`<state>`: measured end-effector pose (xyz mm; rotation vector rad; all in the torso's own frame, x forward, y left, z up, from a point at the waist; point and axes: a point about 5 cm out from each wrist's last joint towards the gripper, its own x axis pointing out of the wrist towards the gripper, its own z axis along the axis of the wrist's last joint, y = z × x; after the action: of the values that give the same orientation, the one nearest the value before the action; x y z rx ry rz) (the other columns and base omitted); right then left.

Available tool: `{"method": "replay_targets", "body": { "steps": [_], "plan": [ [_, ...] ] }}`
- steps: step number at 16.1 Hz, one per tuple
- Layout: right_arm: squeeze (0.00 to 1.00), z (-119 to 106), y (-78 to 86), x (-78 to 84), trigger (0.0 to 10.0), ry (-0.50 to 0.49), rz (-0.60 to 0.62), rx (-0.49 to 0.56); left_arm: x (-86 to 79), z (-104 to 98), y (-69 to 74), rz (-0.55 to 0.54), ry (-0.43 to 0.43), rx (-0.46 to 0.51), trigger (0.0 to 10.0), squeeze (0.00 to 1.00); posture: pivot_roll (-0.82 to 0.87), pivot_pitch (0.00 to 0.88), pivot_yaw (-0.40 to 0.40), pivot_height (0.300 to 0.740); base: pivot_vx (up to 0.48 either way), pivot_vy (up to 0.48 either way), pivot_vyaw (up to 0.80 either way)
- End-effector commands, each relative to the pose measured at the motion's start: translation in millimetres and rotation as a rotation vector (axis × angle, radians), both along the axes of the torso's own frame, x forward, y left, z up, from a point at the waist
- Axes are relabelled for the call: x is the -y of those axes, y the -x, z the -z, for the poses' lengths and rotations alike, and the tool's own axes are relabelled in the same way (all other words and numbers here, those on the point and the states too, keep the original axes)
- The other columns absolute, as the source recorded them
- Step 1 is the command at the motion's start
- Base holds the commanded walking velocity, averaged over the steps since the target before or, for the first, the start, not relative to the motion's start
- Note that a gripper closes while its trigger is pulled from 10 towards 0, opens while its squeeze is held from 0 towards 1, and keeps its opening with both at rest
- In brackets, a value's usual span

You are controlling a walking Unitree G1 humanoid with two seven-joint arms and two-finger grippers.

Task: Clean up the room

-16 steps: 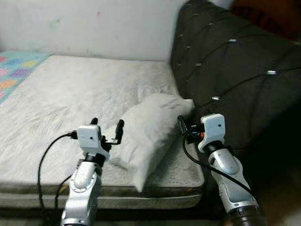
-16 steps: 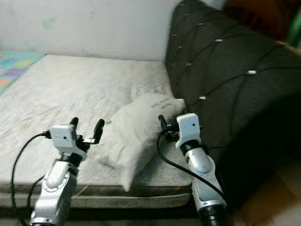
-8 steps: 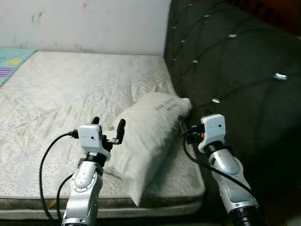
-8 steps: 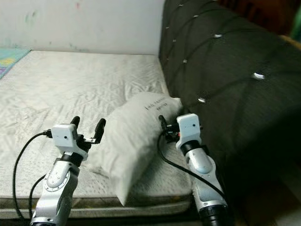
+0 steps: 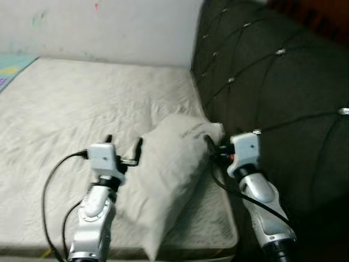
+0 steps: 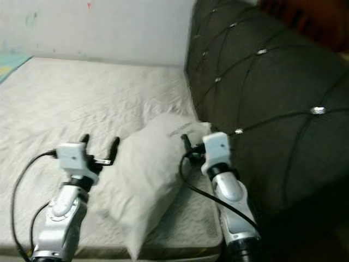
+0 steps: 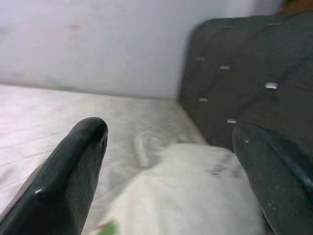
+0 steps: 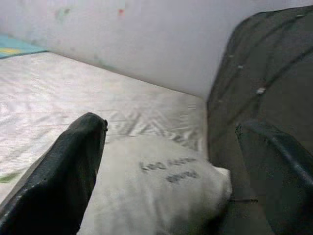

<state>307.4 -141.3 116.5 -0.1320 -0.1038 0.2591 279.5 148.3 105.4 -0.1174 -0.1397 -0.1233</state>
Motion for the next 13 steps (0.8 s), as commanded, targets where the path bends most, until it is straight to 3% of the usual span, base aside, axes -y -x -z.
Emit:
{"method": "replay_targets", "body": {
  "steps": [1, 5, 13],
  "plan": [
    [0.0, -3.6, -1.0, 4.4, 10.0, 0.008, 0.01, 0.014, 2.5, -0.1, -1.0, -0.004, 0.002, -0.009, 10.0, 0.0, -0.12, 0.008, -0.051, 0.74, 0.0, 0.0, 0.0],
    [0.0, -3.3, -0.9, 3.4, 10.0, 0.007, 0.006, 0.014, 2.2, -0.7, -1.5, -0.001, 0.007, -0.006, 10.0, 0.0, -0.11, 0.007, -0.052, 0.74, 0.0, 0.0, 0.0],
    [0.0, -2.9, -0.6, 3.2, 10.0, 0.01, 0.006, 0.013, 2.5, -0.9, -1.1, 0.003, 0.008, -0.006, 10.0, 0.0, -0.12, 0.009, -0.052, 0.74, 0.0, 0.444, 0.0]
  ]
}}
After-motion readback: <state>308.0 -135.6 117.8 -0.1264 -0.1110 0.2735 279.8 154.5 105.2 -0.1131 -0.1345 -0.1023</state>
